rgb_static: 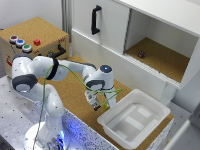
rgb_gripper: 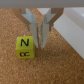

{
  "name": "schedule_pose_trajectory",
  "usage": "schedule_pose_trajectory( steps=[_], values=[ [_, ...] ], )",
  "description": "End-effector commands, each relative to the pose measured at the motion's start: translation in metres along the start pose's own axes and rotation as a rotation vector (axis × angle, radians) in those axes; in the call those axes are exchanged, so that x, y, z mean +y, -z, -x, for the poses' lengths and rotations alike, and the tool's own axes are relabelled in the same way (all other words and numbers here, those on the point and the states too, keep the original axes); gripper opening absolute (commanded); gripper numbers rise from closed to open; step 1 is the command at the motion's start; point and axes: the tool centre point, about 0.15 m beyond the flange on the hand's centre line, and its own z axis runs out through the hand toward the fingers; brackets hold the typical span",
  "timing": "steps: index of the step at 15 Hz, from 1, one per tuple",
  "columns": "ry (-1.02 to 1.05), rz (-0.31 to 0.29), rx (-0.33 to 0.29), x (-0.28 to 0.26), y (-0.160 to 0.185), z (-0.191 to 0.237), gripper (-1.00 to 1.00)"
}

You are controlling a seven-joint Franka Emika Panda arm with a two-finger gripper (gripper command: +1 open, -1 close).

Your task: Push the yellow block towards the left

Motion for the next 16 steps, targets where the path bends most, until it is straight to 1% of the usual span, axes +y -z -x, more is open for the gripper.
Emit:
schedule_pose_trajectory(
  steps=[1, 2, 4, 8, 13, 16],
  values=[
    [-0.025, 0.060, 0.045, 0.005, -0.037, -0.013, -1.00],
    [-0.029, 0.068, 0.040, 0.007, -0.043, -0.017, -1.00],
    [-0.045, 0.065, 0.022, 0.010, -0.051, -0.022, -1.00],
    [-0.043, 0.045, -0.007, -0.002, -0.064, -0.025, -1.00],
    [-0.012, 0.006, -0.004, -0.033, -0.055, -0.032, -1.00],
    [0.005, -0.005, -0.017, -0.041, -0.048, -0.022, -1.00]
  ],
)
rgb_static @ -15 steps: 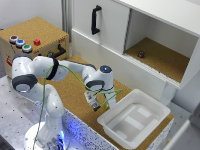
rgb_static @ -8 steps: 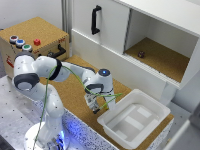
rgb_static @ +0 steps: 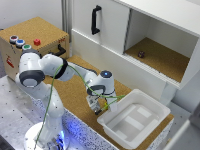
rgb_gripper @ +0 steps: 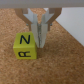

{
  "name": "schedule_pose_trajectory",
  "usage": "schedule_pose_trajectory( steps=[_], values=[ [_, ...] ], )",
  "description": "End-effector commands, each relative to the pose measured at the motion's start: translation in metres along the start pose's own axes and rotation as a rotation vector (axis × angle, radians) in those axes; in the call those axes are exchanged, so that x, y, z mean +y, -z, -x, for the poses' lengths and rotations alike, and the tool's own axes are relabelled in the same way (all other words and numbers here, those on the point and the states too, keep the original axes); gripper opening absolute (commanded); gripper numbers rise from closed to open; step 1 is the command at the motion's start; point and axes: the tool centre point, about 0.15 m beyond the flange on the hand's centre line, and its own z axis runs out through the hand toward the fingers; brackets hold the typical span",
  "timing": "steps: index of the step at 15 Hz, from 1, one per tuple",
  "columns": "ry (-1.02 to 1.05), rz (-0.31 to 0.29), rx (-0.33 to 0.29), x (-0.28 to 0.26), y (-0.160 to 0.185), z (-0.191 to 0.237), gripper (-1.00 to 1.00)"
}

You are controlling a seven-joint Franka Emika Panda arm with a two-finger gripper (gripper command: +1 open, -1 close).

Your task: Push the yellow block towards the left

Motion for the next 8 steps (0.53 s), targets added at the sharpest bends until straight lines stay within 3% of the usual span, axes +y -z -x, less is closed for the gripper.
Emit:
schedule_pose_trajectory(
  steps=[1, 8],
  values=[
    [0.021, -0.011, -0.042, -0.031, -0.015, -0.001, -1.00],
    [0.080, -0.070, -0.028, -0.085, -0.021, -0.019, -1.00]
  ],
)
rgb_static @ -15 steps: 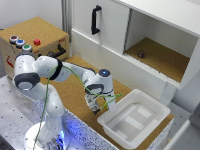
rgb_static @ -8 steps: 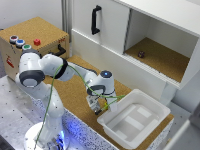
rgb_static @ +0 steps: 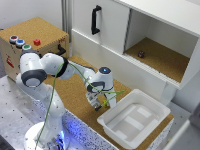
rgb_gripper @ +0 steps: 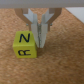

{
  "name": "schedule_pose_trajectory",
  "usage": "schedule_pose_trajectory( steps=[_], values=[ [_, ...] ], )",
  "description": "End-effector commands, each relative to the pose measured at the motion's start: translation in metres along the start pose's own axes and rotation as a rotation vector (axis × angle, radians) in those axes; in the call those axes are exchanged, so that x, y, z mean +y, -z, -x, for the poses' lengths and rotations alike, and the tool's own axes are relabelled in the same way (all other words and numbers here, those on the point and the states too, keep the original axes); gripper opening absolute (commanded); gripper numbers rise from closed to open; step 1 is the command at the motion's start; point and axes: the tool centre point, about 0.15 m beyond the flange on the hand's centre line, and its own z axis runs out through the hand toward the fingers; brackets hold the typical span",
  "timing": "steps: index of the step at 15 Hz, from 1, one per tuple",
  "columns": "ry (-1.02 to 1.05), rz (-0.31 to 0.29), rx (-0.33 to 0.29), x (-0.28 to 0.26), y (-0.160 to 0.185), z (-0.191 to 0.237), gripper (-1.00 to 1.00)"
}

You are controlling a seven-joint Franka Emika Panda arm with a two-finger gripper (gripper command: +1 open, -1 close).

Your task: Push the yellow block towards the left

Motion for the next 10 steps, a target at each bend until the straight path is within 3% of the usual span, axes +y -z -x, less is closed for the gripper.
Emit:
schedule_pose_trajectory(
  steps=[1, 10],
  values=[
    [0.046, -0.036, -0.023, -0.043, -0.020, -0.022, -1.00],
    [0.169, -0.099, -0.053, -0.114, -0.020, -0.025, -1.00]
  ],
)
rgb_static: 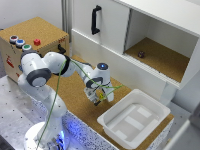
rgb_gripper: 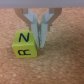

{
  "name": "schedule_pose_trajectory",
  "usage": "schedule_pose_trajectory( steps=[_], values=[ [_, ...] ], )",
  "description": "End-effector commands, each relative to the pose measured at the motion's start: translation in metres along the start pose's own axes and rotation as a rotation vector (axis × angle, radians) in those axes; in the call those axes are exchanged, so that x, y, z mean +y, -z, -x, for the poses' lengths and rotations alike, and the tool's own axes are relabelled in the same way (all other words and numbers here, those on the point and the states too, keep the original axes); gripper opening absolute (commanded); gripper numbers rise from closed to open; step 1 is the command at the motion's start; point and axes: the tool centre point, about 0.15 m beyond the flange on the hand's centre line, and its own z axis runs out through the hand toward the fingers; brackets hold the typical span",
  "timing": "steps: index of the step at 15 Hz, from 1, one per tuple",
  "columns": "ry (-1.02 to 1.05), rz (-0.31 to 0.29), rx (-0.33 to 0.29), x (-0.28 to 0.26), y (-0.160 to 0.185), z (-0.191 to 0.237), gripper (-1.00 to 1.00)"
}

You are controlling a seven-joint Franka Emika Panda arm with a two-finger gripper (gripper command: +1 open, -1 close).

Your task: Push the yellow block towards the left

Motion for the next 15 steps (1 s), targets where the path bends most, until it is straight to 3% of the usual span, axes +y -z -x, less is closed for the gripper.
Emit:
schedule_pose_trajectory(
  steps=[1, 10, 15],
  values=[
    [0.070, -0.056, -0.051, -0.046, -0.014, -0.026, -1.00],
    [0.132, -0.015, -0.081, -0.091, -0.015, -0.018, -1.00],
    [0.133, -0.031, -0.094, -0.117, -0.015, -0.017, -1.00]
  ],
)
